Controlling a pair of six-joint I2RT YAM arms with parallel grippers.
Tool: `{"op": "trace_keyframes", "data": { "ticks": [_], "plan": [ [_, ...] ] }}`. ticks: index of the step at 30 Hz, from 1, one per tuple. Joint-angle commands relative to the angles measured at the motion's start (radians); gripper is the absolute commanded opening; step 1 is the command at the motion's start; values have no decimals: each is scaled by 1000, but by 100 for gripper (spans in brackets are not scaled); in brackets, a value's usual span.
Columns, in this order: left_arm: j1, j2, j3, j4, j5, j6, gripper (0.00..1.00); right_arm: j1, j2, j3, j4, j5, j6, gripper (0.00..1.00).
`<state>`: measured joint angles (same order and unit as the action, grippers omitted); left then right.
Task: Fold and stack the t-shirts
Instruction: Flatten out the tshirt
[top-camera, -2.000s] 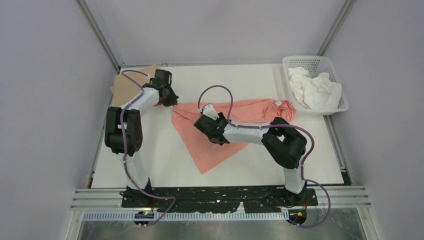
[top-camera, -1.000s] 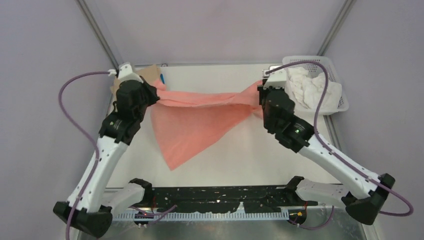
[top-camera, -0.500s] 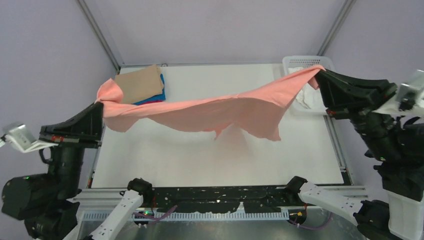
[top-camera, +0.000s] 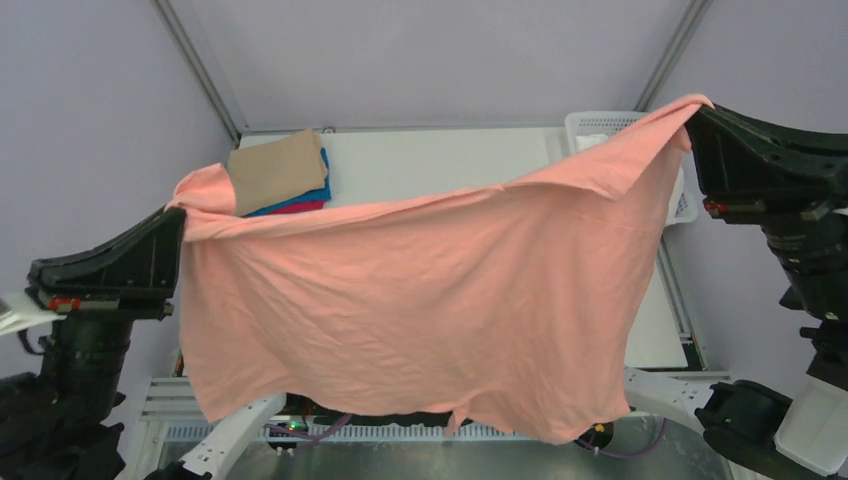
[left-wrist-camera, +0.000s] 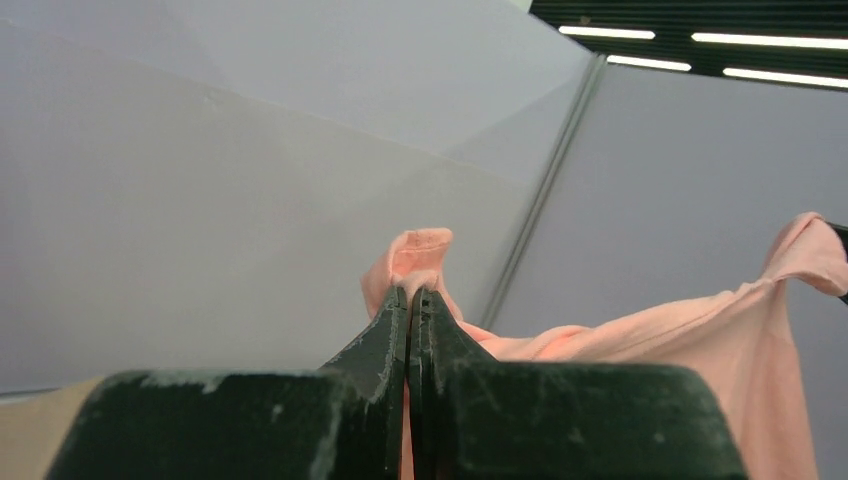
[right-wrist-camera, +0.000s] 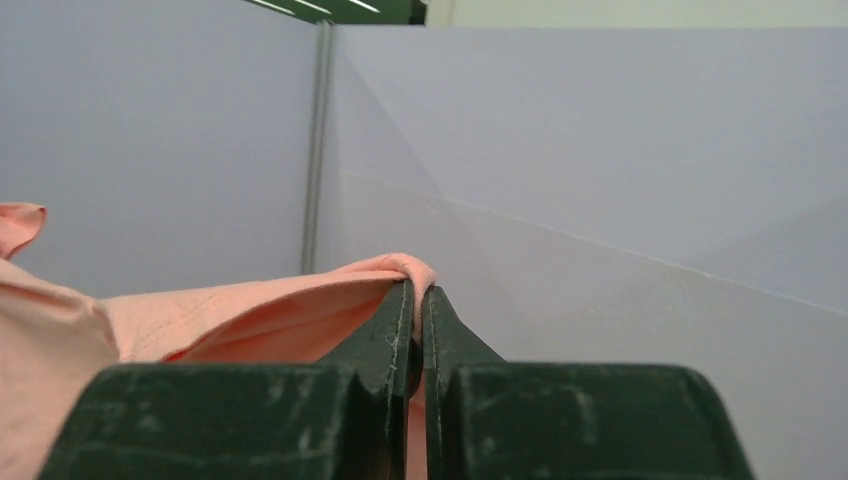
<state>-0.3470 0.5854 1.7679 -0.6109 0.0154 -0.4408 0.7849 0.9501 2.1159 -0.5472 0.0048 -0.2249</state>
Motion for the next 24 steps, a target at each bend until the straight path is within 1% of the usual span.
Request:
{"op": "trace_keyframes", "data": {
  "ticks": [1, 2, 3, 4, 6, 7, 11, 13, 15, 17, 19, 22, 23, 24],
  "plan": [
    [0, 127, -103, -9, -134, 27, 0, 1, 86, -121, 146, 346, -130, 5],
    [0, 152, -131, -9, -180, 25, 0, 1, 93, -187, 220, 453, -153, 5],
    [0, 180, -162, -6, -219, 24, 0, 1, 110, -223, 265, 501, -207, 5],
    [0, 211, -189, -7, -264, 28, 0, 1, 119, -288, 353, 587, -237, 5],
    [0, 278, -249, -4, -357, 13, 0, -13, 153, -380, 463, 662, -304, 5],
    [0, 307, -289, 3, -384, 1, 0, -36, 174, -422, 485, 667, -316, 5],
    [1, 479, -428, 55, -432, -73, 0, -150, 242, -566, 538, 633, -219, 6],
    [16, 588, -481, 74, -430, -113, 0, -209, 285, -649, 574, 620, -148, 6],
    [37, 720, -500, 148, -402, -134, 0, -255, 338, -733, 633, 591, -99, 5],
    [61, 882, -450, 182, -338, -154, 0, -295, 411, -783, 674, 563, -54, 5],
    [85, 1057, -342, 167, -304, -168, 0, -329, 520, -767, 659, 566, 4, 5],
    [115, 1326, -100, 36, -255, -191, 0, -363, 718, -703, 627, 596, 47, 5],
    [124, 1388, -33, 17, -234, -193, 0, -370, 754, -667, 622, 602, 48, 5],
    [132, 1443, 20, 5, -219, -197, 0, -374, 826, -647, 622, 605, 49, 5]
  ]
}}
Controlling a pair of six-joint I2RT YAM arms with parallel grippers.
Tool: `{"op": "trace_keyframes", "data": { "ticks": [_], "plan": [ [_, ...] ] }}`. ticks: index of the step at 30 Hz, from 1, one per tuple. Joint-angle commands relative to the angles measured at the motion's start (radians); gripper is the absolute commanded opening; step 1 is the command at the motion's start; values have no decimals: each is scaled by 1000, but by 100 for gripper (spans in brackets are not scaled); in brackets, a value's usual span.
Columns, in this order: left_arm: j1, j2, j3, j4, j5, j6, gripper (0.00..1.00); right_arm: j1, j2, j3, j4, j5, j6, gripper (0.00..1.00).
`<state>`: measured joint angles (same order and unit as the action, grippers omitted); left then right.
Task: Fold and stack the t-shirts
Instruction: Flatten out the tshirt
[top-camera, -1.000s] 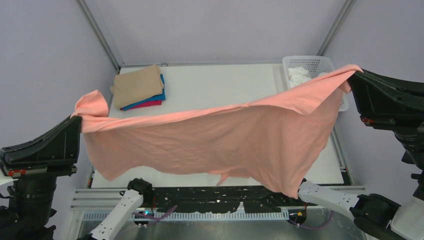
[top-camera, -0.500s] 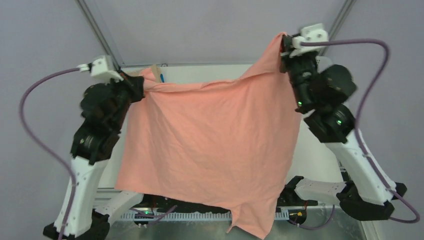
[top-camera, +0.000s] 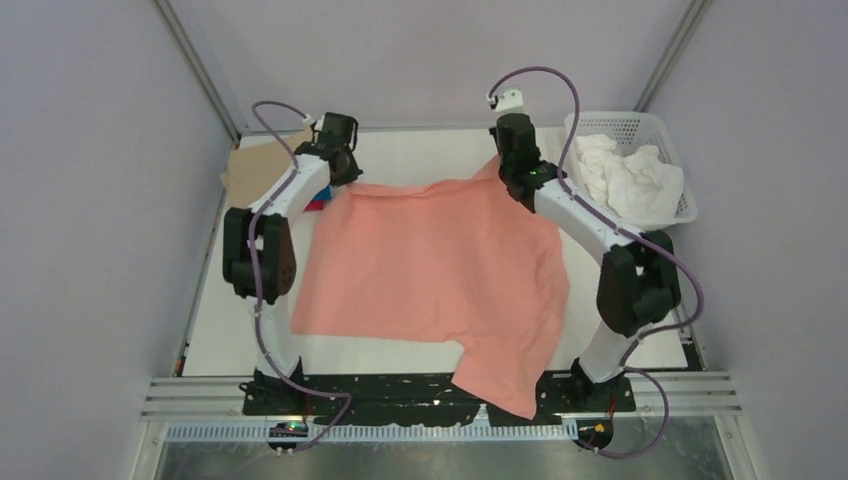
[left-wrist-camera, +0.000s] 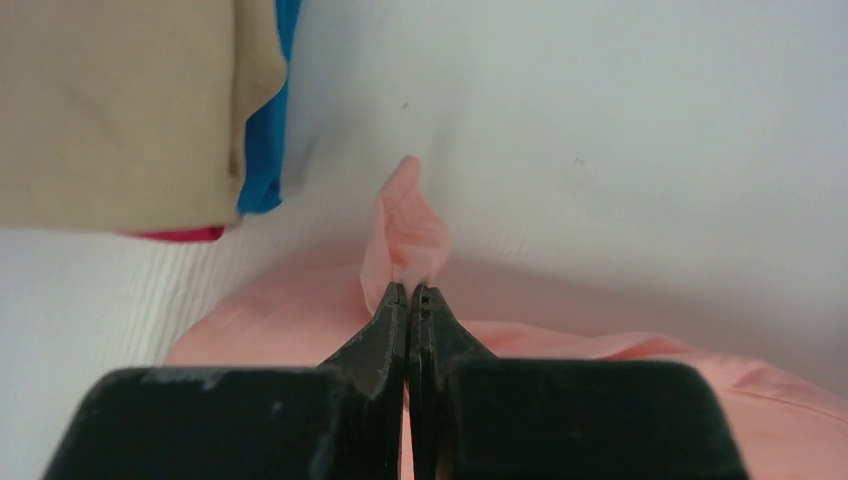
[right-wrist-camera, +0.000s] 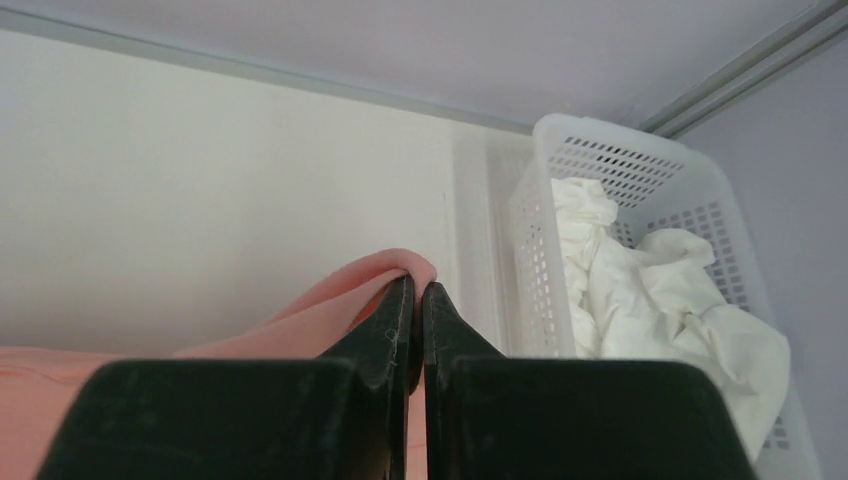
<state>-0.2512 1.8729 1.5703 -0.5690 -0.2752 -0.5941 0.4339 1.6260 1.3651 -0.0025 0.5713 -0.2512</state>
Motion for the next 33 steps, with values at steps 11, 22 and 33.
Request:
{"op": "trace_keyframes", "data": {
  "ticks": [11, 22, 33],
  "plan": [
    [111, 504, 680, -51, 221, -154, 41, -88, 705, 671, -23, 97, -26, 36],
    [119, 366, 633, 20, 316, -110, 100, -97, 609, 722, -158, -158, 84, 99],
    [75, -21, 26, 35, 342, -16, 100, -8, 185, 73, -283, -403, 433, 95]
  ]
}}
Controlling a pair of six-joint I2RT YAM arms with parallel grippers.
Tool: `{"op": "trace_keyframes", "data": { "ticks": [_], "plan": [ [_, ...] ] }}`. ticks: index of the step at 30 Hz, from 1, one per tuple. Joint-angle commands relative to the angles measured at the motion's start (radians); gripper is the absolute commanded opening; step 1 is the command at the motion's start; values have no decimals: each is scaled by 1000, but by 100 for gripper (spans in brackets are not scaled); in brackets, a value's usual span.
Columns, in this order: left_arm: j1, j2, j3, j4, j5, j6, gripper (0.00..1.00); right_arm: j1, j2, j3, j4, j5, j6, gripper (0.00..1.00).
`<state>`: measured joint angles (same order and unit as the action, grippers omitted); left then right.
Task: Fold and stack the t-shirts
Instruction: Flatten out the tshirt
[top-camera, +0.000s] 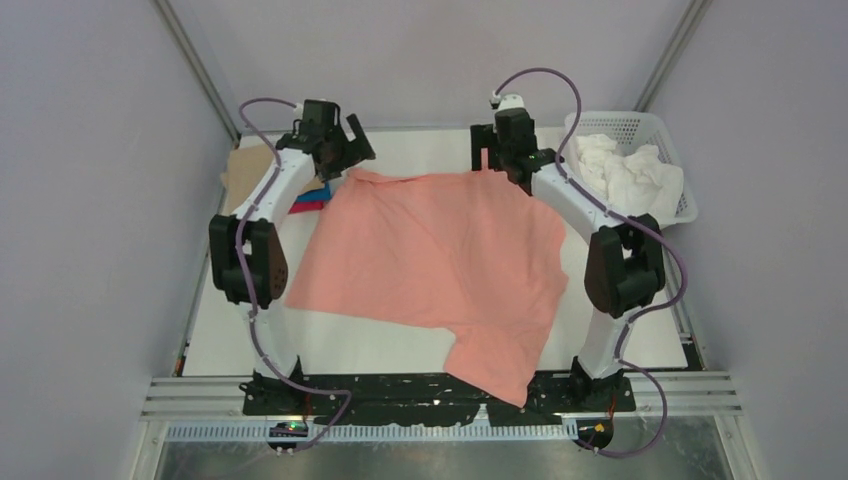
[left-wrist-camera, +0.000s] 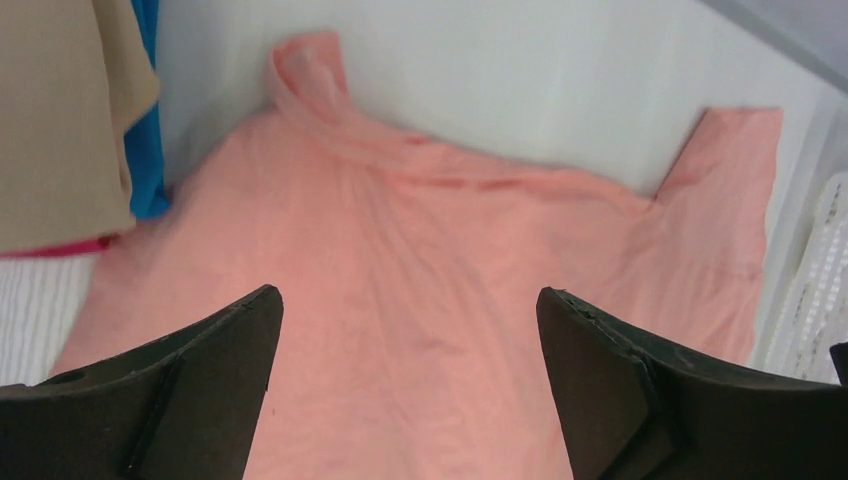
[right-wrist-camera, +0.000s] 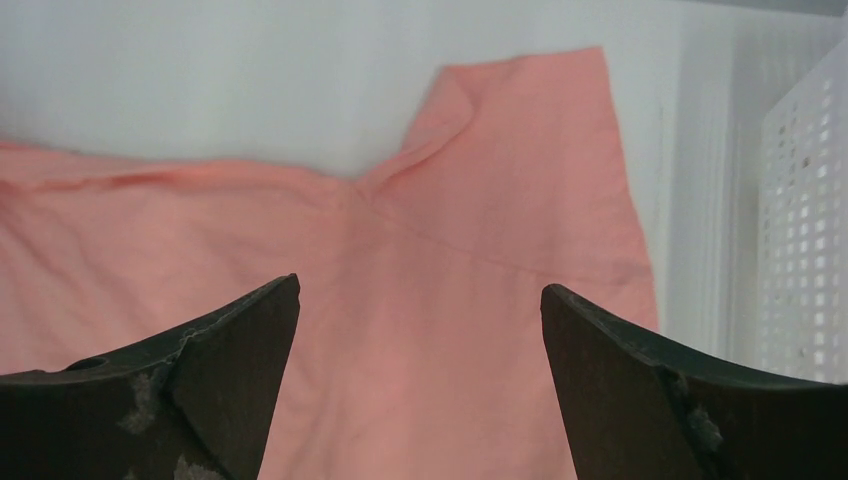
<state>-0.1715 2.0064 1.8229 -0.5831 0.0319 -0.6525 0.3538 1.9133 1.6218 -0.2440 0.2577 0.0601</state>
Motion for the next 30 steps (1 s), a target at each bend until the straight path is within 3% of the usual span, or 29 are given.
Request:
{"op": "trace_keyframes", "data": {
  "ticks": [1, 7, 18, 30],
  "plan": [
    [-5, -200, -316, 89, 44, 44, 100, 83, -136, -214, -53, -82, 155, 95],
    [-6, -360, -674, 185, 51, 31, 100, 109, -194, -469, 0, -231, 311, 95],
    [-46, -406, -929, 245, 127, -28, 100, 86, -198, -633, -38, -156, 365, 95],
    [-293, -653, -1244, 186, 165, -183, 100, -36, -333, -775, -184, -180, 386, 95]
  ]
}}
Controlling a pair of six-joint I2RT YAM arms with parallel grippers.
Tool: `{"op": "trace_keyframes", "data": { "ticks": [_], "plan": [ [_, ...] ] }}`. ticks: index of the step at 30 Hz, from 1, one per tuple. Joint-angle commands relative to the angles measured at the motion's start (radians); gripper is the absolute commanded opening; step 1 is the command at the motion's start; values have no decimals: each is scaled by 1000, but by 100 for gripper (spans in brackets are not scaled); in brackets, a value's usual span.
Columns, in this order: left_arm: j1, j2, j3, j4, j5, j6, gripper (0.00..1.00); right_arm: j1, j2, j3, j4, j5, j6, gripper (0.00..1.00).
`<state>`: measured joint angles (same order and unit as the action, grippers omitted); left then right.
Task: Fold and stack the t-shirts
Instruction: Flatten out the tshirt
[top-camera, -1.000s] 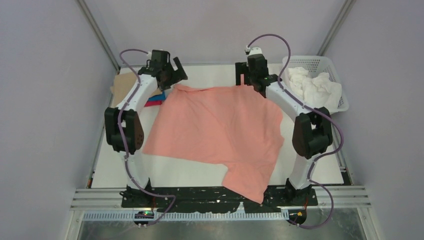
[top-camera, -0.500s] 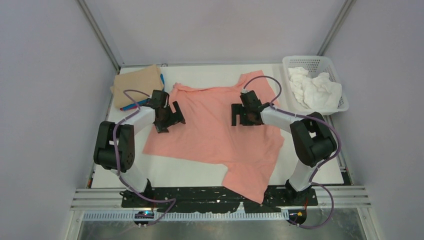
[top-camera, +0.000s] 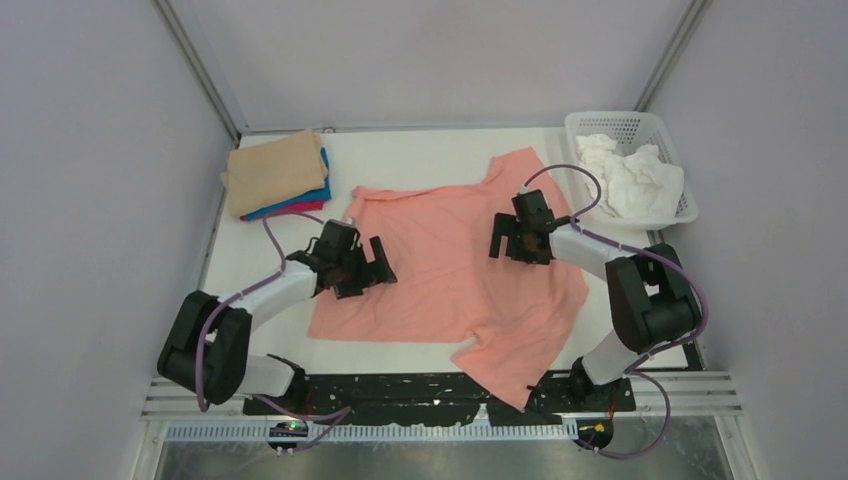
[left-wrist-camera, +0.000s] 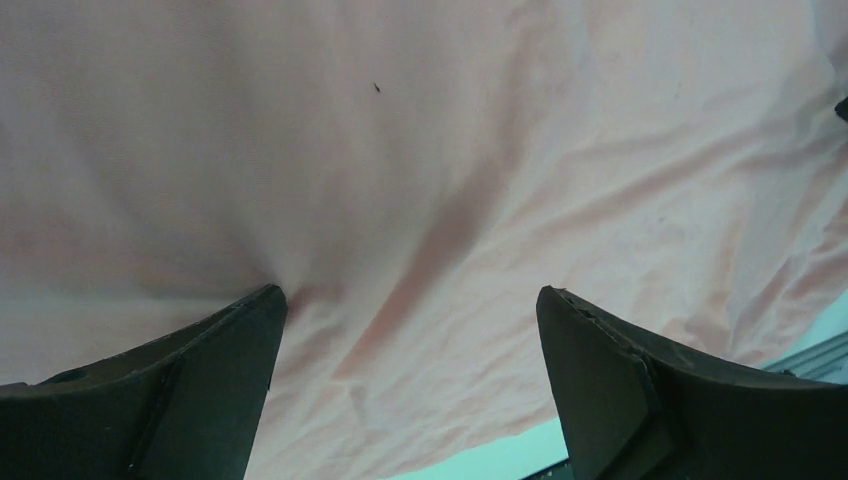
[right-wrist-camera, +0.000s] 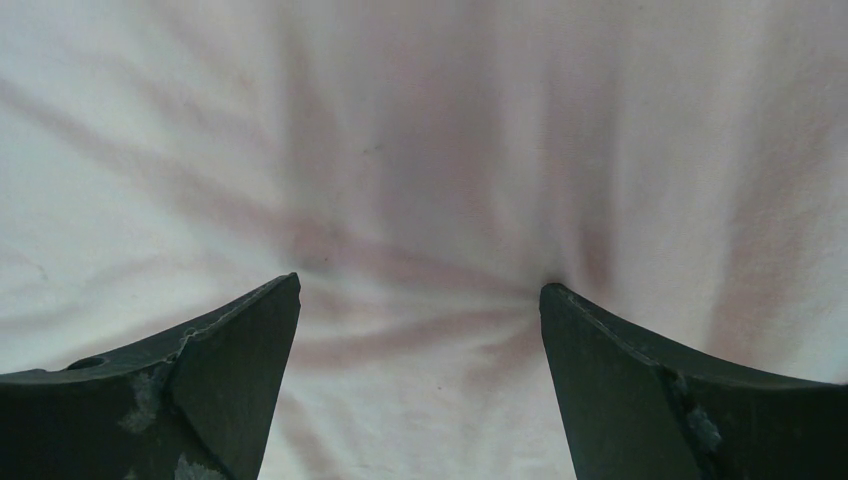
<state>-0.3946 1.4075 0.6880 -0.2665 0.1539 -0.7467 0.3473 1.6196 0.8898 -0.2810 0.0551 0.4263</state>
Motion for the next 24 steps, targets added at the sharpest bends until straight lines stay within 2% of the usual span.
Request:
{"op": "trace_keyframes", "data": {
  "ticks": [1, 6, 10, 14, 16, 21, 24],
  "plan": [
    [-89, -87, -121, -148, 37, -98, 100, -30, -61, -48, -158, 34, 16, 95],
    [-139, -225, -65, -265, -61, -78, 100, -35, -154, -60, -149, 50, -33, 95],
    [-122, -205, 116, -301, -193, -4, 100, 4, -199, 1, -128, 67, -77, 95],
    [-66, -63, 320, -244, -250, 28, 100, 64, -227, 37, -90, 133, -104, 95],
    [-24, 39, 413, -198, -227, 36, 100, 76, -231, 23, -54, 122, -98, 95],
    [34, 300, 643, -208, -176, 39, 99, 108, -218, -60, 56, 77, -70, 95],
    [37, 396, 713, -209, -159, 37, 100, 110, -189, -72, 69, 93, -57, 95]
  ]
}}
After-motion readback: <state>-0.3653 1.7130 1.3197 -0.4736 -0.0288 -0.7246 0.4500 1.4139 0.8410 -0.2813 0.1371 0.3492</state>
